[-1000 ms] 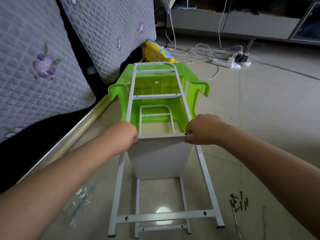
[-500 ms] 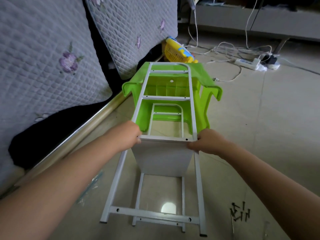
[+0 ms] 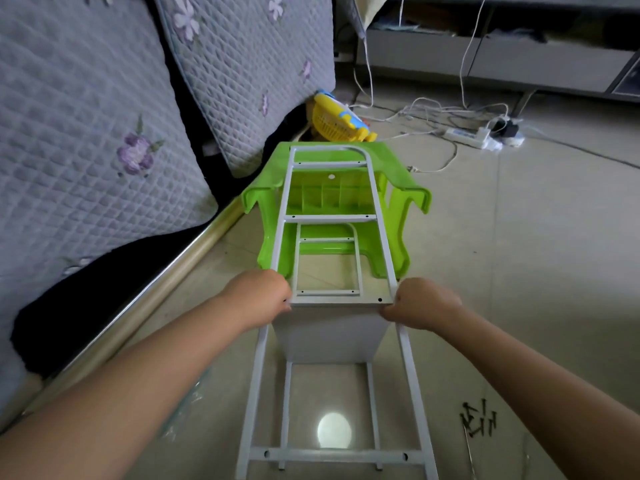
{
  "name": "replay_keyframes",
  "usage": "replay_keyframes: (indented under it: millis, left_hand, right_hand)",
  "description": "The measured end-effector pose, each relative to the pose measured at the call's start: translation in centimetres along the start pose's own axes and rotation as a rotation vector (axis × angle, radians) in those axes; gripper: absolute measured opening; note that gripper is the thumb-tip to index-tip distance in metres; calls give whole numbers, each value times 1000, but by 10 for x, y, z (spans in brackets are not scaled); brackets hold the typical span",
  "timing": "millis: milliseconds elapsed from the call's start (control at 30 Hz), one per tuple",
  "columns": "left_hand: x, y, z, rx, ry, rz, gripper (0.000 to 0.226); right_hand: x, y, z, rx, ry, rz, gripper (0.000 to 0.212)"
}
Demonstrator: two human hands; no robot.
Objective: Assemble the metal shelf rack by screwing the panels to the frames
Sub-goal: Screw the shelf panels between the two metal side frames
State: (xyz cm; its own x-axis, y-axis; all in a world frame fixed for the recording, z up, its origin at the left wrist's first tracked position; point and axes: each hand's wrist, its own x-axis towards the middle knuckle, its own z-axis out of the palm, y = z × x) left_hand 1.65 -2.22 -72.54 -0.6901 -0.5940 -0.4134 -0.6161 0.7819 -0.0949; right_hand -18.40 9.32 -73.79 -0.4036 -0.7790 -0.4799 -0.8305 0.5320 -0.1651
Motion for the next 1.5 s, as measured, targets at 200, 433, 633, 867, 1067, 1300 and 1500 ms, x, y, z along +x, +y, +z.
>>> replay_keyframes:
  millis: [200,433,633,867,1067,1300,1500]
  left_hand:
    - [5,-4,-7,67,-29,110,31]
    - [9,-5,-17,95,-46,184,28]
    - [15,-11,-14,77,-29,213,31]
    - [25,-9,-14,104,-35,186,26]
    - [23,-8,-14,135,-36,113,21]
    - [18,6,-16,300,109,121,25]
    - [15,2,-5,175,131,37,35]
  right_hand:
    - [-20,-20,-4,-67,26,150,34]
    - [-33,-38,-2,83,77,362,32]
    - [-24,-51,-19,-8,-2,366,36]
    - [-16,-36,-13,-8,19,310,37]
    - [-17,-30,-2,13,96,264,35]
    - [-17,-20,11,65,225,194,35]
    - [-13,-10,25,457,346,206,40]
